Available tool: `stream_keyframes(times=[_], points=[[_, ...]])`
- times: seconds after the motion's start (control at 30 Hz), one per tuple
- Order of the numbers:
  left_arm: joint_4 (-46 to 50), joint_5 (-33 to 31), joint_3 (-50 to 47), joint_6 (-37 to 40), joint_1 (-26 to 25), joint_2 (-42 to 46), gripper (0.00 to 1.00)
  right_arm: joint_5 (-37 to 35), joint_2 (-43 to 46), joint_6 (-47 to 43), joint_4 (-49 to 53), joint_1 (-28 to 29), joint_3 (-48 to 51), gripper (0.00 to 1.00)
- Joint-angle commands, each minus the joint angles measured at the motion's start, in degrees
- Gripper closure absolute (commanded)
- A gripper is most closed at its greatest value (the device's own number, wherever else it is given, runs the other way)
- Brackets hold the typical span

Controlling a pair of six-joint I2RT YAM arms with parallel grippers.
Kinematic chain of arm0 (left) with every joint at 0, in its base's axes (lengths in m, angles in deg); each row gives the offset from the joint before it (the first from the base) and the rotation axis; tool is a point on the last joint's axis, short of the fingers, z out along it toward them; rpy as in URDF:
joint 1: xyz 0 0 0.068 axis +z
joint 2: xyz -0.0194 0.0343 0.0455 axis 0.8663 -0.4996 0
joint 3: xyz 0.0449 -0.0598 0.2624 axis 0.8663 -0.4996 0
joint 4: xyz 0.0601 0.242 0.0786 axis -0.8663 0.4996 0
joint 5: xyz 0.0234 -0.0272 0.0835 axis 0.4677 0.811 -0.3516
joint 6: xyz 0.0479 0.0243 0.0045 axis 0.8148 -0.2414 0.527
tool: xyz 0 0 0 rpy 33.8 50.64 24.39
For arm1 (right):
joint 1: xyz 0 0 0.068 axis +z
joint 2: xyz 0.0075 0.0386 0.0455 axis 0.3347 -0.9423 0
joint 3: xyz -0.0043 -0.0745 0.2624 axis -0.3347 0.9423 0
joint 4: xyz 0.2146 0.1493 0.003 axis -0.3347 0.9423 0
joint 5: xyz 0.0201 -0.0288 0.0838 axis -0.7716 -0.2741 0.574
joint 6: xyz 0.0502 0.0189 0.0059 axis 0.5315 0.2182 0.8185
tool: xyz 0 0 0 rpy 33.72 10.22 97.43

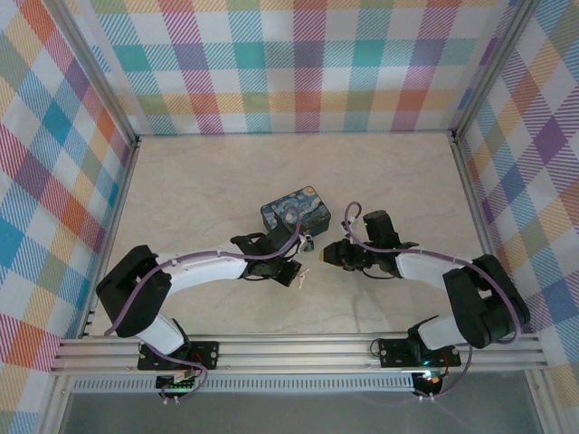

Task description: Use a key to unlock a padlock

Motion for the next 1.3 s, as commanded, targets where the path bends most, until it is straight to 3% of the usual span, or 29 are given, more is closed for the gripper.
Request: stream_keyframes(times=[0.0, 0.13, 0.37, 0.73, 1.03, 1.27], points=[[0.8, 1.4, -2.1, -7.2, 1.0, 0.3, 0.87, -1.8, -0.9, -0.8, -1.1, 2.4, 0.1, 0.67], [-0.8, 2.1, -4.9, -14.4, 4.4, 3.0, 0.82, -9.3, -2.3, -3.5, 5.0, 7.7, -3.3, 0.64], [-2.3, 7.2, -7.2, -19.7, 12.7, 7.9, 0.75, -19.3, -4.0, -5.4, 11.5, 14.1, -8.5, 0.59], [-3.1, 7.3, -10.7, -20.7, 14.9, 11.9, 0.76, -31.8, -14.5, -8.2, 21.9, 22.5, -19.7, 0.60], [-2.4, 6.6, -12.2, -20.1, 15.4, 15.1, 0.77, -38.7, -19.2, -7.2, 29.7, 26.2, -23.3, 0.69], [-1.6, 6.1, -12.5, -20.0, 15.4, 16.4, 0.77, -42.9, -23.5, -2.4, 31.2, 26.9, -23.4, 0.87]])
